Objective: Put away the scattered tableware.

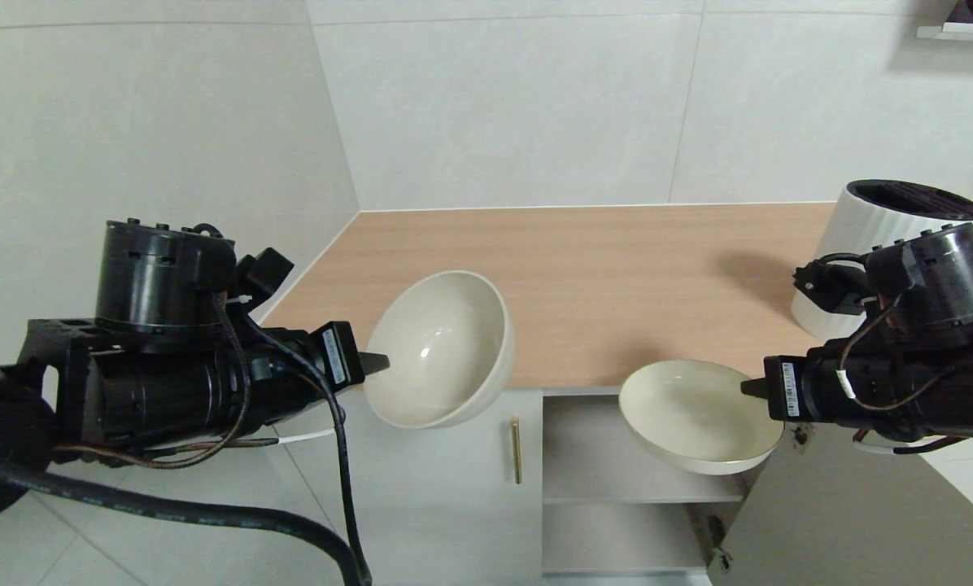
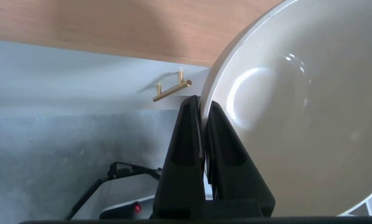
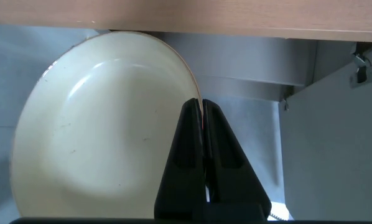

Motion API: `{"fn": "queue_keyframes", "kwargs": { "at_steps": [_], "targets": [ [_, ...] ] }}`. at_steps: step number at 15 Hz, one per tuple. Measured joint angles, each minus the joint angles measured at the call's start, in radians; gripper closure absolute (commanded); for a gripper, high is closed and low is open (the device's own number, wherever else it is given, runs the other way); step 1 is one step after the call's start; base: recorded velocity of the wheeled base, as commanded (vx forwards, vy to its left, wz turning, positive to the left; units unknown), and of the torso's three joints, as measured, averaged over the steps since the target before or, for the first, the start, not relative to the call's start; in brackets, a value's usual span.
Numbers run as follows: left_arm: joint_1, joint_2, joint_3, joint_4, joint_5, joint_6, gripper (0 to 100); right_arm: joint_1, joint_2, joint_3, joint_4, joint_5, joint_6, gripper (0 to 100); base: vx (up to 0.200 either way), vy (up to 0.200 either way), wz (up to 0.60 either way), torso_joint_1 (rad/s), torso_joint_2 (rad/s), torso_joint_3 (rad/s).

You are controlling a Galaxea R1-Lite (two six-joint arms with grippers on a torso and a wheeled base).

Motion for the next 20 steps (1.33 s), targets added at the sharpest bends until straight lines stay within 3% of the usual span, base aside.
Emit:
{"fn": "queue_keyframes", "kwargs": {
  "at_steps": [6,20],
  "targets": [
    [0.0,-0.004,-0.001,-0.002,0.0,0.0,100,0.0,0.01,0.001,-0.001,0.0,0.0,100,0.0,0.0,0.0,-0.013,0.04,0.021],
    [0.0,-0.009,-0.001,-0.001,0.0,0.0,100,0.0,0.02,0.002,-0.001,0.0,0.0,100,0.0,0.0,0.0,-0.185,0.47,0.273]
  ]
}}
